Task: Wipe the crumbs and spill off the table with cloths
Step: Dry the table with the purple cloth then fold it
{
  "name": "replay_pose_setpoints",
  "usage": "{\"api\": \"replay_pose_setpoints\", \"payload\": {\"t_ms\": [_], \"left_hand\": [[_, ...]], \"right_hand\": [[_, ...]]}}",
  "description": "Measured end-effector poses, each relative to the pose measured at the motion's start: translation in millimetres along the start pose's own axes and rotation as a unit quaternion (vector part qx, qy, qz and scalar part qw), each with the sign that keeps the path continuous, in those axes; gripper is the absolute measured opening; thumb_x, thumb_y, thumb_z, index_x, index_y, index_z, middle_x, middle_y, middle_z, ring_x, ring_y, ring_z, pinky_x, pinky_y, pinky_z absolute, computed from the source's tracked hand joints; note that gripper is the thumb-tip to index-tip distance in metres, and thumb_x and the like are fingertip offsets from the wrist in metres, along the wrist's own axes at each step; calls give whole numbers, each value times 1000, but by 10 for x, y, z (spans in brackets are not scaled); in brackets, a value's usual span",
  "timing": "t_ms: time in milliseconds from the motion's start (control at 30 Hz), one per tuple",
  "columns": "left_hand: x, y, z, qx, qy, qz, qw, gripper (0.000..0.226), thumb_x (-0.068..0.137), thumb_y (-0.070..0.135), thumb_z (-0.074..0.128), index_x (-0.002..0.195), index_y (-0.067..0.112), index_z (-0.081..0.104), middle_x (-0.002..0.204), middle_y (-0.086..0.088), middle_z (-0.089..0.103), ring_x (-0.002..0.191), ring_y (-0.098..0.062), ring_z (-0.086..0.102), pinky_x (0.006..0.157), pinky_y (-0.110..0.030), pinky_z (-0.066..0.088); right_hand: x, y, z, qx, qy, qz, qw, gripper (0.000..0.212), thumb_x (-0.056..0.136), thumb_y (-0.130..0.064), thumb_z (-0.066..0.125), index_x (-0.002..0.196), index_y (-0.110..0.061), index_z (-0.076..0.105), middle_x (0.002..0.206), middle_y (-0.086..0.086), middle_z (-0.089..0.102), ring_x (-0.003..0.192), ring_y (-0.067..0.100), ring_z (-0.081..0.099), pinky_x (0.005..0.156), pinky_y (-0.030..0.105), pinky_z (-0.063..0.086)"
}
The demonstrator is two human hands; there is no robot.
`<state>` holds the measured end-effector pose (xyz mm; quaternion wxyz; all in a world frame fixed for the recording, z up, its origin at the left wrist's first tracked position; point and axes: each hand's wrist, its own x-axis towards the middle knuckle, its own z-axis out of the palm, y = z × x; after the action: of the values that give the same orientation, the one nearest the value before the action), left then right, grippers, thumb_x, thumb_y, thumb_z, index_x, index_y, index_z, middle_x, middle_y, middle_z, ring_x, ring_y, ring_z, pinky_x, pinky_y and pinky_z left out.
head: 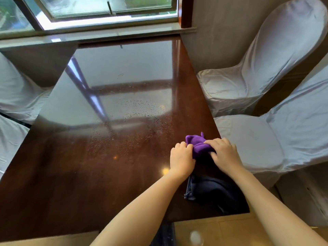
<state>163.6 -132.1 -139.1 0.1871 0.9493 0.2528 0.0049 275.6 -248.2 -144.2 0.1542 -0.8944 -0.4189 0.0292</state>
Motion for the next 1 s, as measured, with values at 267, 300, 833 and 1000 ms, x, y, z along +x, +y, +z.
{"api": "replay_pose_setpoints", "payload": {"t_ms": [267, 300, 833, 1000], "left_hand": [[-77, -561, -680, -39, 128, 25, 991, 37, 79, 17, 56, 116, 13, 56, 109, -12, 61, 101, -33, 51, 84, -43, 43], [-90, -644, -789, -42, 138, 28, 989, 37, 79, 16, 56, 117, 14, 56, 111, -11, 61, 101, -32, 52, 85, -44, 43], [-374, -1643, -462, 12, -7, 67, 998, 49, 82, 10, 52, 129, 24, 51, 142, 1, 48, 136, -18, 33, 114, -36, 18], [-499, -1934, -504, -68, 54, 46, 995, 54, 85, 10, 49, 136, 26, 42, 149, 1, 37, 141, -15, 22, 117, -37, 3]], "right_hand": [[395, -524, -353, 159, -30, -111, 980, 25, 91, -14, 54, 115, -16, 62, 112, 7, 66, 100, 29, 56, 88, 38, 42], [456, -623, -376, 174, -26, -122, 977, 24, 91, -11, 54, 113, -14, 63, 111, 8, 66, 100, 30, 56, 88, 36, 39], [-5, -1285, 446, 95, -22, -100, 990, 35, 92, -37, 52, 121, -20, 59, 127, 2, 61, 120, 22, 51, 102, 39, 38], [79, -1405, 774, 0, -154, -160, 975, 57, 95, -52, 32, 145, -38, 11, 158, -10, 8, 145, 17, -3, 115, 40, -7]]}}
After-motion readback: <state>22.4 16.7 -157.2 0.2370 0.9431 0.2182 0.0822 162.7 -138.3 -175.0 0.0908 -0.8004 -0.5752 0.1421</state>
